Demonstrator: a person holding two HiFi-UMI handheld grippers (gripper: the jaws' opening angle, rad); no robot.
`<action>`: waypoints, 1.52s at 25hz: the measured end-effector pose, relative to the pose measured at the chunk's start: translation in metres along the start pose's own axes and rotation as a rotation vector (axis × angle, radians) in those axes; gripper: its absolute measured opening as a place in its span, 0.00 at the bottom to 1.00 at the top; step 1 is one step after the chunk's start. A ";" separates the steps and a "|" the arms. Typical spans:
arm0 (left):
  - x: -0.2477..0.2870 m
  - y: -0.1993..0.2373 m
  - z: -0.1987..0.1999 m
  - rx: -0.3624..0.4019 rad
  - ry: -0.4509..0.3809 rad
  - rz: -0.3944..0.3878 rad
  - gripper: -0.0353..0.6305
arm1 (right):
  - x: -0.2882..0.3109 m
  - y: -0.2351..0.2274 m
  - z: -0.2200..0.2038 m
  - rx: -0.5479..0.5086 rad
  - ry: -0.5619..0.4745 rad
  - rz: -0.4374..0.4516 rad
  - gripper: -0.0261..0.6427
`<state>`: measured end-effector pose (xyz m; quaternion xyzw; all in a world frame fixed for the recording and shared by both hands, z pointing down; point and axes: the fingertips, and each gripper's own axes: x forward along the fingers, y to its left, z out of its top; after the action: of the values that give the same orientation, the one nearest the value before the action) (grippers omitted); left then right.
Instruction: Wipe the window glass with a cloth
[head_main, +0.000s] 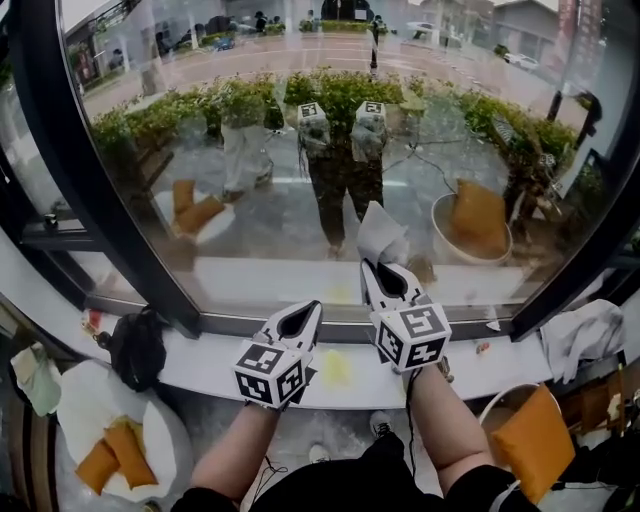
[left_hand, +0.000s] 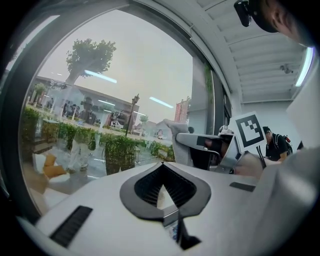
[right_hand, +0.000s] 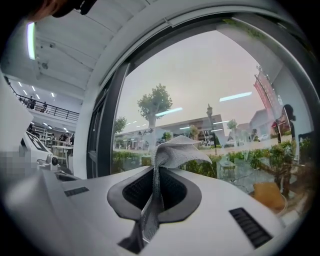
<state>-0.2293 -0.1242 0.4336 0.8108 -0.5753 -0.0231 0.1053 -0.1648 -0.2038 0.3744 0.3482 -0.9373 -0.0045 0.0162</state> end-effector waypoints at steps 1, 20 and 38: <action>0.003 0.001 0.002 0.004 -0.002 0.006 0.05 | 0.007 -0.003 0.000 0.000 0.001 0.005 0.10; 0.091 0.030 0.016 -0.001 -0.004 0.113 0.05 | 0.127 -0.074 0.003 0.024 0.047 0.129 0.10; 0.114 0.036 0.024 0.005 -0.001 0.093 0.05 | 0.140 -0.116 0.002 0.167 0.053 0.007 0.10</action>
<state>-0.2283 -0.2458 0.4272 0.7835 -0.6124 -0.0170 0.1040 -0.1950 -0.3829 0.3742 0.3452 -0.9348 0.0828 0.0119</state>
